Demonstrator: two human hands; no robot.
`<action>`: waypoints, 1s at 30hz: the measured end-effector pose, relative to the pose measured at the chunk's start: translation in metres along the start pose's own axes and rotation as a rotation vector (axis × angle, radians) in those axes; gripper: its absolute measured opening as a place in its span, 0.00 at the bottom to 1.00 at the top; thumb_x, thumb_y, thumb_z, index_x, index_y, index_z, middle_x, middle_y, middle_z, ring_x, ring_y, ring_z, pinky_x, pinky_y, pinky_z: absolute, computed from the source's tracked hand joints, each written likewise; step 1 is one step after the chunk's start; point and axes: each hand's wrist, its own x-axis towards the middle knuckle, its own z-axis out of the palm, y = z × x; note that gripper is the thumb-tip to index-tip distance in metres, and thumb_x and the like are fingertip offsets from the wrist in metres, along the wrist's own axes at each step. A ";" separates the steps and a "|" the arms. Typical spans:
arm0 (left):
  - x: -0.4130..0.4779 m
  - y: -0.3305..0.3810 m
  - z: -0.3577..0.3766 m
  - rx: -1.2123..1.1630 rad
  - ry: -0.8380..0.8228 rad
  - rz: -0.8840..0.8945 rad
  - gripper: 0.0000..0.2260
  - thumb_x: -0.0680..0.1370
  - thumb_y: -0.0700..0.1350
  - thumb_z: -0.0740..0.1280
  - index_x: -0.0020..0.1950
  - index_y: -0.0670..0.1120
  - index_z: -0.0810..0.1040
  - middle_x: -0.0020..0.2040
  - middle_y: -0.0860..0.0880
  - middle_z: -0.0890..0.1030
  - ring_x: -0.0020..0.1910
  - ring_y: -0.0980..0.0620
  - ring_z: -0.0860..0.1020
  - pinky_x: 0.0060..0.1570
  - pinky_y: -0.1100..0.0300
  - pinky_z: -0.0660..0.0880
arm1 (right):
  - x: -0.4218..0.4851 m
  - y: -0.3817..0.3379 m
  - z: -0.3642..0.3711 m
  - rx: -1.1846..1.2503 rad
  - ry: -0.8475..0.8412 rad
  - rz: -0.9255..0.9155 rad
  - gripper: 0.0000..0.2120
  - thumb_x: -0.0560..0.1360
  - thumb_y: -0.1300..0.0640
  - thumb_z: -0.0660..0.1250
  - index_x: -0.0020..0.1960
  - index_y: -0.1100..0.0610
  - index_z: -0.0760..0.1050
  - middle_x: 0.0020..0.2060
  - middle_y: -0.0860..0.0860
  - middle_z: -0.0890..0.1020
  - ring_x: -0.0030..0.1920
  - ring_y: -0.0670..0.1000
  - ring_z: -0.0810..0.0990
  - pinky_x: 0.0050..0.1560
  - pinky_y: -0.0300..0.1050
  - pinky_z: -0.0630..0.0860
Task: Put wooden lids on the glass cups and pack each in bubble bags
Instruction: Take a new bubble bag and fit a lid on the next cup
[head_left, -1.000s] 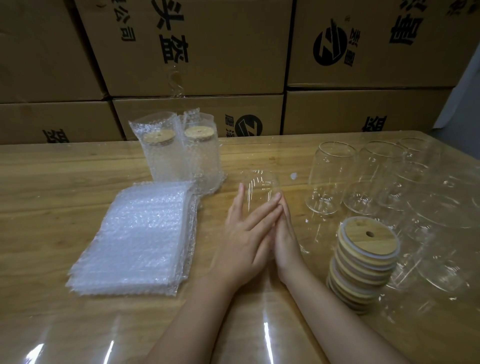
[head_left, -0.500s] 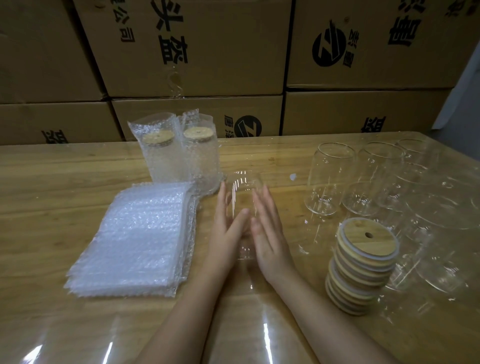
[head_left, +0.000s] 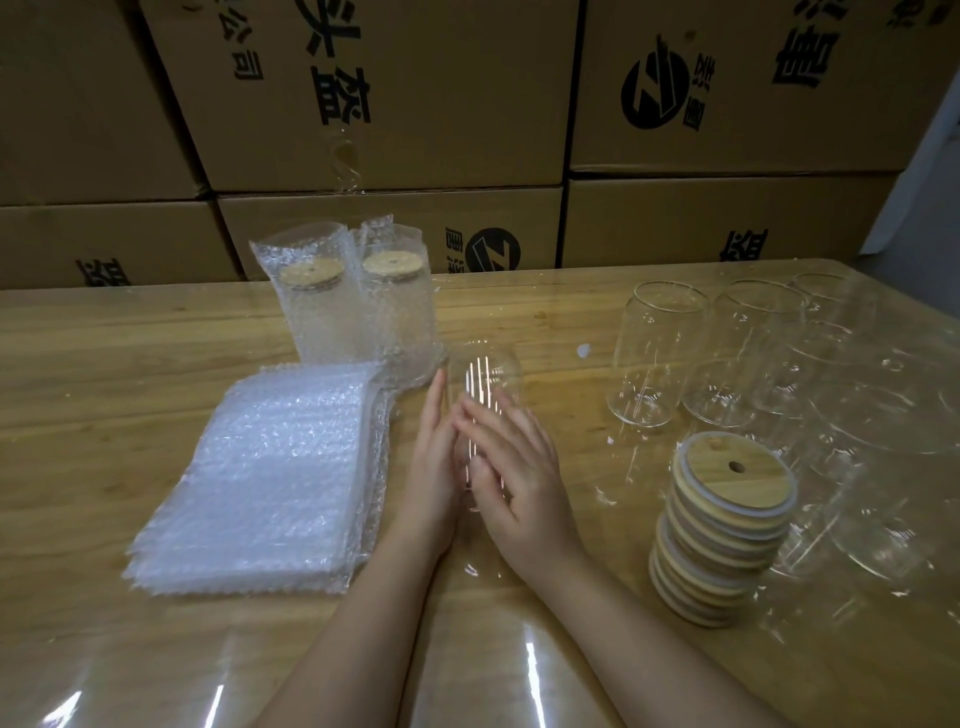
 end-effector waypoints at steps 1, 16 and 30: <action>0.000 0.002 0.002 -0.023 -0.037 -0.012 0.21 0.83 0.43 0.56 0.76 0.51 0.59 0.65 0.67 0.65 0.55 0.82 0.68 0.47 0.81 0.68 | 0.002 0.001 -0.001 0.048 0.026 0.058 0.18 0.78 0.58 0.55 0.66 0.57 0.74 0.68 0.48 0.73 0.74 0.49 0.62 0.71 0.59 0.61; 0.005 0.000 0.003 -0.423 -0.135 -0.191 0.22 0.72 0.51 0.64 0.65 0.64 0.68 0.63 0.52 0.80 0.59 0.49 0.79 0.51 0.60 0.78 | 0.013 0.011 -0.006 0.866 0.056 0.744 0.19 0.82 0.52 0.54 0.69 0.36 0.56 0.74 0.43 0.63 0.73 0.42 0.63 0.74 0.43 0.59; 0.001 0.002 0.007 0.024 0.035 0.108 0.19 0.80 0.51 0.59 0.70 0.60 0.62 0.77 0.56 0.60 0.74 0.62 0.59 0.74 0.56 0.58 | 0.005 0.008 0.002 0.752 0.002 0.614 0.31 0.79 0.61 0.62 0.71 0.42 0.50 0.76 0.51 0.58 0.59 0.28 0.71 0.57 0.31 0.72</action>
